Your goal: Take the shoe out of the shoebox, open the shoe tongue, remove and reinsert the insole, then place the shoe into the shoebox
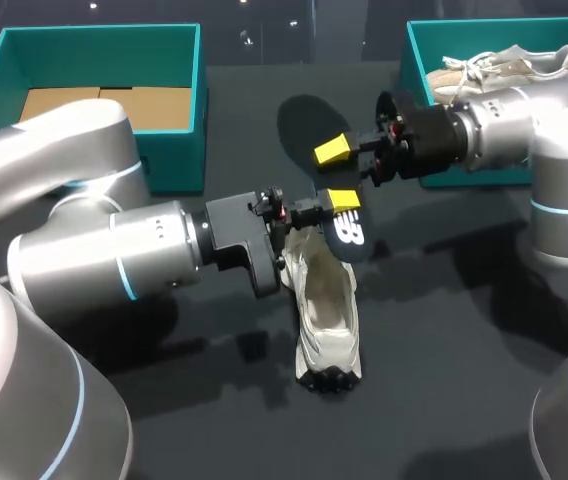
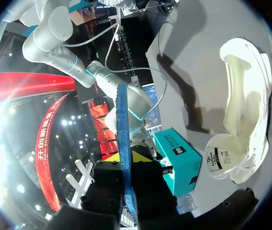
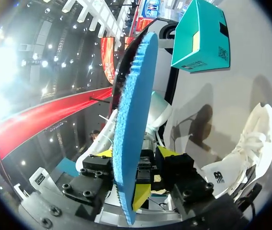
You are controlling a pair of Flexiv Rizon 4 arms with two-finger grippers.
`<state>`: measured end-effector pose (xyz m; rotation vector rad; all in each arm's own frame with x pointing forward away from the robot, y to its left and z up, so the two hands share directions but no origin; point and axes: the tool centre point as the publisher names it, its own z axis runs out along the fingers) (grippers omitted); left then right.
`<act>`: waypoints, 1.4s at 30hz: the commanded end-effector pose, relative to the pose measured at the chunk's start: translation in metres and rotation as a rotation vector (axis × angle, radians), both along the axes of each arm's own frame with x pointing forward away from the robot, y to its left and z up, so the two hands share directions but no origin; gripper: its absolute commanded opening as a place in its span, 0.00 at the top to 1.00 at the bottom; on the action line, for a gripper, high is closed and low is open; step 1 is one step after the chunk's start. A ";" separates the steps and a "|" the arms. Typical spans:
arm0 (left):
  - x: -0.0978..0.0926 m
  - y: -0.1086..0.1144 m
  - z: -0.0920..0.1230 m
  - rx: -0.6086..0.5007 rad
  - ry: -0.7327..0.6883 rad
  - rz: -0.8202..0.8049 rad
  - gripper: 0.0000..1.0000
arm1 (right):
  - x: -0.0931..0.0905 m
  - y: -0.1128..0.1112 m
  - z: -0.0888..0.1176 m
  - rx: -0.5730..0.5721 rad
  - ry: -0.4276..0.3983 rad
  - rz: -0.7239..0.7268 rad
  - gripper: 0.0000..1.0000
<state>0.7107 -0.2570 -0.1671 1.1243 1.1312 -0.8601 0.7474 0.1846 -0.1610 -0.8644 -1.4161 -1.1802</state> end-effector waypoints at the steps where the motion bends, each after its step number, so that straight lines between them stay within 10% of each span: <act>1: 0.000 0.000 0.000 0.006 0.000 0.000 1.00 | -0.001 0.003 -0.002 0.002 0.000 -0.005 0.79; 3: -0.001 0.000 -0.001 0.008 0.001 0.000 1.00 | -0.001 0.003 -0.002 0.003 -0.002 -0.008 1.00; 10: -0.003 0.002 -0.002 0.009 0.023 0.009 1.00 | -0.001 0.001 -0.001 0.010 -0.013 -0.014 1.00; 16: -0.007 0.013 -0.004 0.007 0.053 0.025 0.35 | -0.004 -0.011 -0.002 0.012 -0.029 -0.034 1.00; 22: -0.009 0.024 -0.006 0.015 0.066 0.047 0.00 | -0.003 -0.019 -0.003 0.006 -0.035 -0.044 1.00; 42: -0.013 0.058 0.004 -0.059 0.351 0.100 0.00 | -0.002 -0.037 -0.021 0.003 -0.030 -0.071 1.00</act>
